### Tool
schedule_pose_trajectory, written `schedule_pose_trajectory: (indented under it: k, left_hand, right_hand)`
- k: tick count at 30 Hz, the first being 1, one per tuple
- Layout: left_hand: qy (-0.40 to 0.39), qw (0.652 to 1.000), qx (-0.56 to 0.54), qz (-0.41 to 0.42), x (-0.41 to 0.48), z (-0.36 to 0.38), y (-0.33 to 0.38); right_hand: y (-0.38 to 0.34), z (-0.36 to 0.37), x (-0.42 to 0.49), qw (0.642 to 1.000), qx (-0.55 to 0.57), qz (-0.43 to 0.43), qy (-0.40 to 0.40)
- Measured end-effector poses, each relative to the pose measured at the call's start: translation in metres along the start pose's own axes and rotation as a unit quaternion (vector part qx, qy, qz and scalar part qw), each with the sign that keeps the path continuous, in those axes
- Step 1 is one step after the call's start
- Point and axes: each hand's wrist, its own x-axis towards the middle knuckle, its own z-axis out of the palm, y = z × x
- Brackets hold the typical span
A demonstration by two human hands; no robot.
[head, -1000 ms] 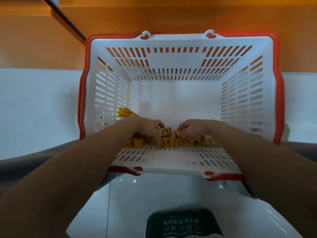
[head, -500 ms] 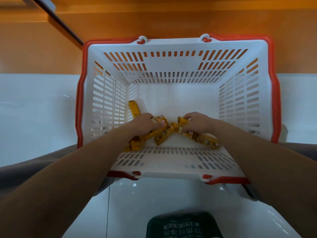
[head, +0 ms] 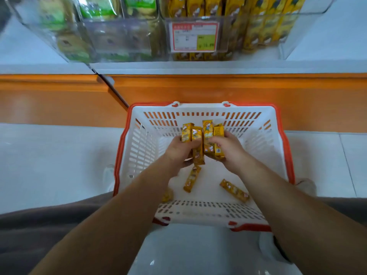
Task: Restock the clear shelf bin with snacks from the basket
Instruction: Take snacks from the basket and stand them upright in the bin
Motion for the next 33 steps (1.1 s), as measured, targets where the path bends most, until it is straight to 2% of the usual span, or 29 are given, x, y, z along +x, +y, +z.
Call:
schedule_pose_trajectory:
  k: [5, 13, 18, 21, 24, 27, 30, 33]
  left_hand:
    - [-0.029, 0.998, 0.024, 0.052, -0.067, -0.002, 0.062]
    - [-0.043, 0.971, 0.03, 0.233, -0.177, -0.01, 0.162]
    - [-0.072, 0.955, -0.023, 0.288, -0.213, -0.001, 0.182]
    - [-0.052, 0.952, -0.051, 0.298, -0.21, 0.007, 0.184]
    - [-0.041, 0.956, -0.071, 0.282, -0.202, 0.008, 0.19]
    - [-0.045, 0.951, -0.047, 0.303, -0.191, 0.007, 0.198]
    - [-0.032, 0.951, -0.055, 0.301, -0.182, 0.007, 0.202]
    - [-0.021, 0.954, -0.078, 0.29, -0.177, 0.006, 0.207]
  right_hand:
    - [-0.059, 0.0, -0.06, 0.997, 0.019, -0.057, -0.048]
    - [-0.181, 0.008, -0.179, 0.974, -0.05, -0.172, -0.137]
    - [-0.202, 0.007, -0.211, 0.961, 0.016, -0.203, -0.188]
    - [-0.199, 0.02, -0.206, 0.959, 0.047, -0.221, -0.171]
    - [-0.202, 0.027, -0.192, 0.96, 0.026, -0.237, -0.148]
    - [-0.208, 0.025, -0.178, 0.958, 0.004, -0.245, -0.148]
    - [-0.212, 0.025, -0.168, 0.942, -0.094, -0.304, -0.107]
    - [-0.22, 0.025, -0.167, 0.897, -0.201, -0.391, -0.048]
